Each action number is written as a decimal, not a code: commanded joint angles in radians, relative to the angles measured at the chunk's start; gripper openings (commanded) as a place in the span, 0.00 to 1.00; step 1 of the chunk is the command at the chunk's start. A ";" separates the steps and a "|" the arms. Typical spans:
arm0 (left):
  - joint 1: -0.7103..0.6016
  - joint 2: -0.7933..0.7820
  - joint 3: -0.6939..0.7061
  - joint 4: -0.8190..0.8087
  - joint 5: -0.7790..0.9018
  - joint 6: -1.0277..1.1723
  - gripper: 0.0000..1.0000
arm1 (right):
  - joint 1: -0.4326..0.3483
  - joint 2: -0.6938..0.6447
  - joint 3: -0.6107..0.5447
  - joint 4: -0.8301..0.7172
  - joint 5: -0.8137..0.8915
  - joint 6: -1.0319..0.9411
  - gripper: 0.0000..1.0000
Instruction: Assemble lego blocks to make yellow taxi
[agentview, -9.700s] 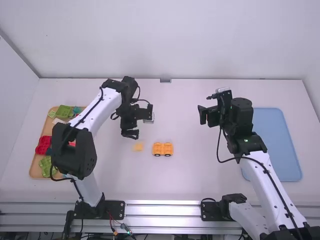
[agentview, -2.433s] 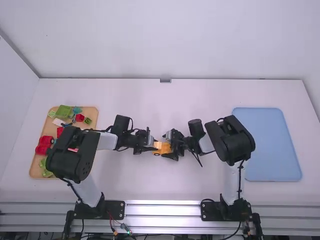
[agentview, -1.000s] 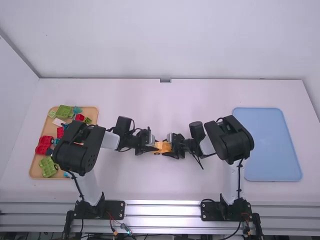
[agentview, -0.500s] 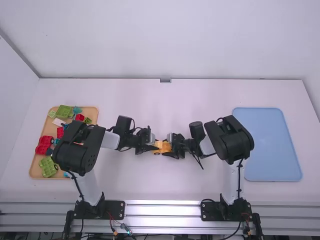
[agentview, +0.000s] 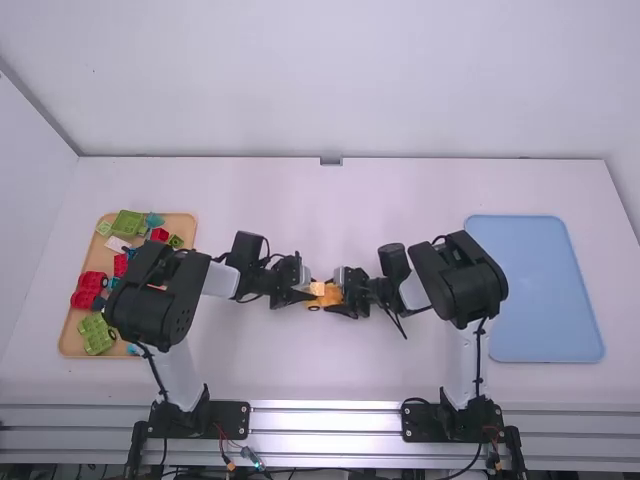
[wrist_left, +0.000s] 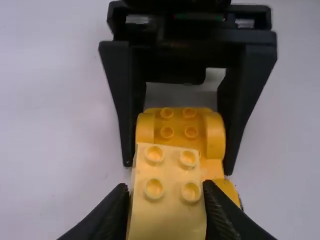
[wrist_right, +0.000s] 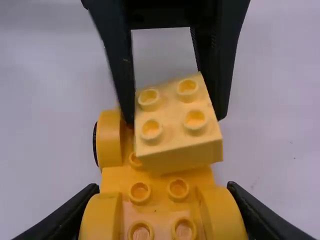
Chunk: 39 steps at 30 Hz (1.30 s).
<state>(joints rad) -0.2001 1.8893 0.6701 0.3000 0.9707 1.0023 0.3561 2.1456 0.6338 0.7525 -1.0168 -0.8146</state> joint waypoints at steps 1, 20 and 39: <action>0.003 0.010 -0.009 -0.023 -0.037 -0.011 0.36 | -0.003 0.014 -0.005 -0.005 0.023 0.006 0.52; 0.004 -0.074 -0.009 -0.082 -0.026 -0.029 0.35 | -0.001 0.014 -0.005 -0.005 0.021 0.007 0.52; 0.003 -0.076 -0.009 -0.127 0.005 -0.026 0.47 | -0.004 0.014 -0.006 -0.004 0.019 0.007 0.52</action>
<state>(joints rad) -0.1982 1.8416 0.6693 0.1795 0.9794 0.9836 0.3561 2.1456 0.6327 0.7555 -1.0153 -0.8135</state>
